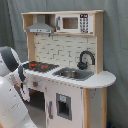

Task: Play with the kitchen

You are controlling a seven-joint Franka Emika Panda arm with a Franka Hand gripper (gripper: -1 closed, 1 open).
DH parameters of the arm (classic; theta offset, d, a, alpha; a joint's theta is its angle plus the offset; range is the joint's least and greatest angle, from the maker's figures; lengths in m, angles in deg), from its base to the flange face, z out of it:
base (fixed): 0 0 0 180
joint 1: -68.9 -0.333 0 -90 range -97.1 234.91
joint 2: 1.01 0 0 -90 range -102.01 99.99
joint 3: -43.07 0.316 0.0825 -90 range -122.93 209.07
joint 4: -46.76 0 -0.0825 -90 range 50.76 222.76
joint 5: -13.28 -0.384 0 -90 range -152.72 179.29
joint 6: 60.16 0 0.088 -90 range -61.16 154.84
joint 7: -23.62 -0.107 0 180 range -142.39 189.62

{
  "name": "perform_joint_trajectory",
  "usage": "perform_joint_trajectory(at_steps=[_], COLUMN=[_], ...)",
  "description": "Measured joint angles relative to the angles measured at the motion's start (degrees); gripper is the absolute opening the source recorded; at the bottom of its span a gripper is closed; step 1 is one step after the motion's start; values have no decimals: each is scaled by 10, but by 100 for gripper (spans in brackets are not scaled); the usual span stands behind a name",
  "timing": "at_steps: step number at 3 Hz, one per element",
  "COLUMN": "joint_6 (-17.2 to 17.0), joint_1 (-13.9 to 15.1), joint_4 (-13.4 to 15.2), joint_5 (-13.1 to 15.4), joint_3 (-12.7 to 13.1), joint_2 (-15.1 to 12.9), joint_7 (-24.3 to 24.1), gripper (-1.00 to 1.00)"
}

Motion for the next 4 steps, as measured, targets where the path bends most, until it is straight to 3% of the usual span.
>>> perform_joint_trajectory(at_steps=[1,2,3,4], joint_6=[1,1,1,1], joint_1=[7,15,22,22], joint_4=[-7,-6,-5,-3], joint_5=[7,44,83,105], joint_3=[2,4,15,35], joint_2=[-55,-101,-132,-145], joint_7=[17,17,-19,-68], gripper=[-100,-100,-100,-100])
